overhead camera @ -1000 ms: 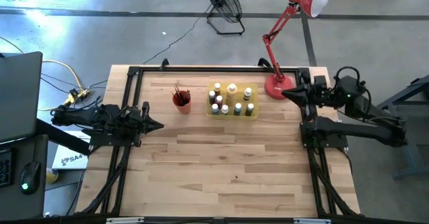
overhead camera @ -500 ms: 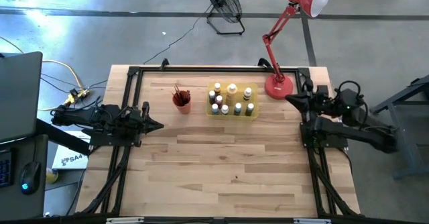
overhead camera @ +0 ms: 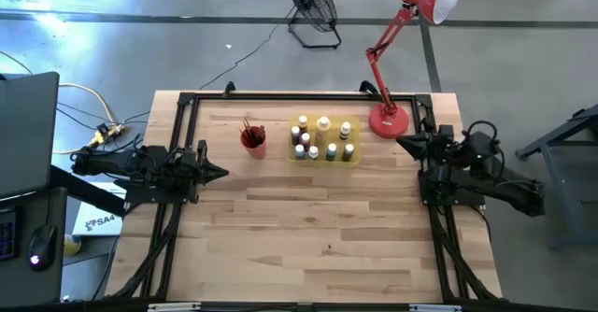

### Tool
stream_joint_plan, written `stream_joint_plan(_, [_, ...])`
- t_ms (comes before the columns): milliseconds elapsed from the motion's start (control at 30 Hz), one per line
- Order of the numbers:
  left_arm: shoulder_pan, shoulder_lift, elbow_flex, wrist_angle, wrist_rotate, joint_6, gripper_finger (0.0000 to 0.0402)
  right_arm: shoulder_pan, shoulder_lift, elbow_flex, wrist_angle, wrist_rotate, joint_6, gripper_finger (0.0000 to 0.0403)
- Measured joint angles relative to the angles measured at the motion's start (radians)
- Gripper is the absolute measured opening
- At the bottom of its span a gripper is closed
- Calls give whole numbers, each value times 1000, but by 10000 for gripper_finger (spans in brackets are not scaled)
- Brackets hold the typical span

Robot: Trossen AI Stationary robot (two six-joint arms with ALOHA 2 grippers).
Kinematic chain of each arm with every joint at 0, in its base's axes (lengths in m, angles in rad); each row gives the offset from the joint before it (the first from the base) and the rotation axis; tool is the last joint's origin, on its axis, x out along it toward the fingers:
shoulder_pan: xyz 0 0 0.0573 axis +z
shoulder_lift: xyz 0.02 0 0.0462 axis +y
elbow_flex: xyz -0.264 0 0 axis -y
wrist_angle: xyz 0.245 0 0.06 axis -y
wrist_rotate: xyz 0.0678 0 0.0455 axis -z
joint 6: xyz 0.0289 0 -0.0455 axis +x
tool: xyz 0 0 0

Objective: Pick & Place Paint Supplies
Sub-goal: Return to Home Position

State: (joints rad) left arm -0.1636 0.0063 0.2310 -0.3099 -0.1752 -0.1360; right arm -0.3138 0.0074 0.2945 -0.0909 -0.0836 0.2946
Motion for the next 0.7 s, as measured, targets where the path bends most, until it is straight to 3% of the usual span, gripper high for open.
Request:
stream_joint_plan(567, [0,0,0,-7,-23,0,0,0,-1,-281,212,9,15,4])
stream_joint_plan(700, [0,0,0,-7,-41,0,0,0,6,-286,192,17,25,4])
